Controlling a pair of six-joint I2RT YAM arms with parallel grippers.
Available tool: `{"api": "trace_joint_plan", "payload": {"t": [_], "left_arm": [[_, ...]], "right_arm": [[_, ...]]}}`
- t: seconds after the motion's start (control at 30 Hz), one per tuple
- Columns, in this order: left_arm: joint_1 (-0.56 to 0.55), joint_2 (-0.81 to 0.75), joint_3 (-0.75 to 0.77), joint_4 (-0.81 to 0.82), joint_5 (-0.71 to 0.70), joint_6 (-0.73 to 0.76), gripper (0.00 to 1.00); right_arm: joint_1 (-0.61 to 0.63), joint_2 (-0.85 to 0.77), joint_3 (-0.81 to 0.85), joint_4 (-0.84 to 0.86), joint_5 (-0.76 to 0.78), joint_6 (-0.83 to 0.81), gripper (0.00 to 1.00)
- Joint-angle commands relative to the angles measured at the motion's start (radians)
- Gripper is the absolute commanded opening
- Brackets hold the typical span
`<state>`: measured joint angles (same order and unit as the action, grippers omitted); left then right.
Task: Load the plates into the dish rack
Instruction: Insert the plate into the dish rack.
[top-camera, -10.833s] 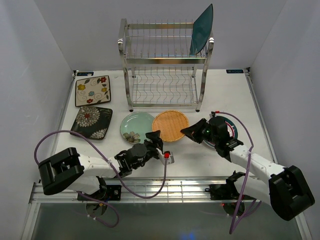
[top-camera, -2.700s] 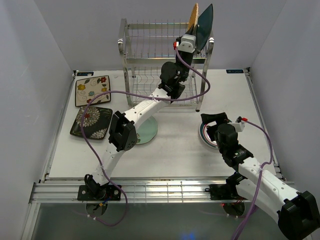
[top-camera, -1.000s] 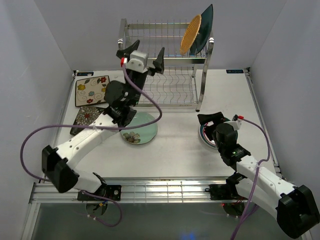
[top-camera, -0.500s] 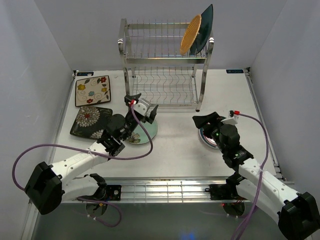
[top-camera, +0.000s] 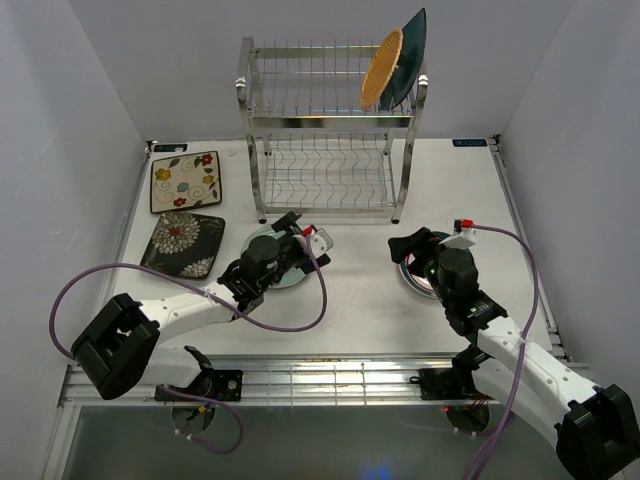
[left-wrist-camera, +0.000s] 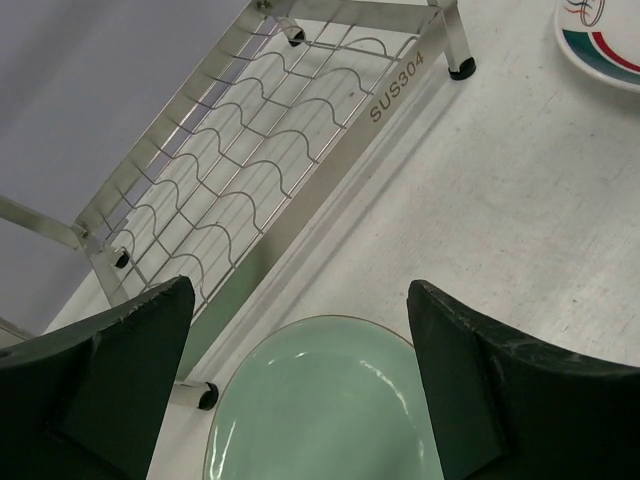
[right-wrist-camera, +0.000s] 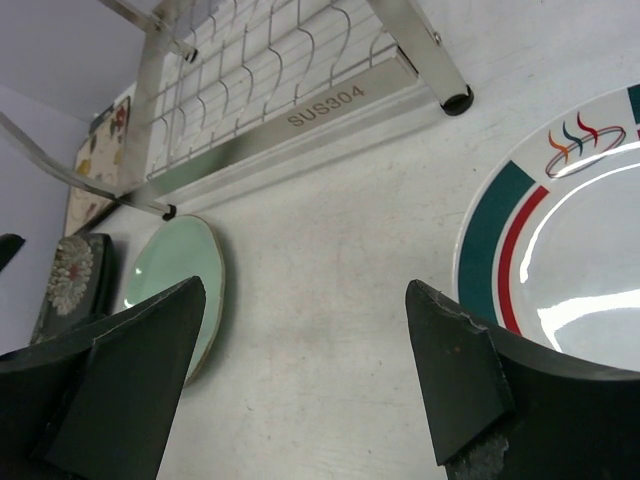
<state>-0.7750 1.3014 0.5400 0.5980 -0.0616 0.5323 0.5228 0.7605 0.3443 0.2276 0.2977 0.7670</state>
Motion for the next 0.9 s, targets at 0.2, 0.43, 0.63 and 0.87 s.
{"api": "trace_joint_plan", "payload": {"t": [0.2,0.43,0.63,0.87], "left_arm": [[-0.052,-0.004,0.239,-0.419,-0.150,0.027,0.98],[-0.222,0.220,0.270,-0.486,-0.496,0.153,0.98],[-0.228,0.349,0.287,-0.457,-0.593,0.167,0.96],[-0.228,0.292,0.339,-0.593,-0.547,0.048,0.98]], "right_arm": [[-0.003,0.040,0.055,-0.031,-0.002,-0.048,0.87],[-0.003,0.053,0.067,-0.037,-0.016,-0.017,0.87],[-0.003,0.057,0.068,-0.036,-0.015,-0.002,0.87],[-0.003,0.060,0.068,-0.036,-0.014,0.005,0.88]]}}
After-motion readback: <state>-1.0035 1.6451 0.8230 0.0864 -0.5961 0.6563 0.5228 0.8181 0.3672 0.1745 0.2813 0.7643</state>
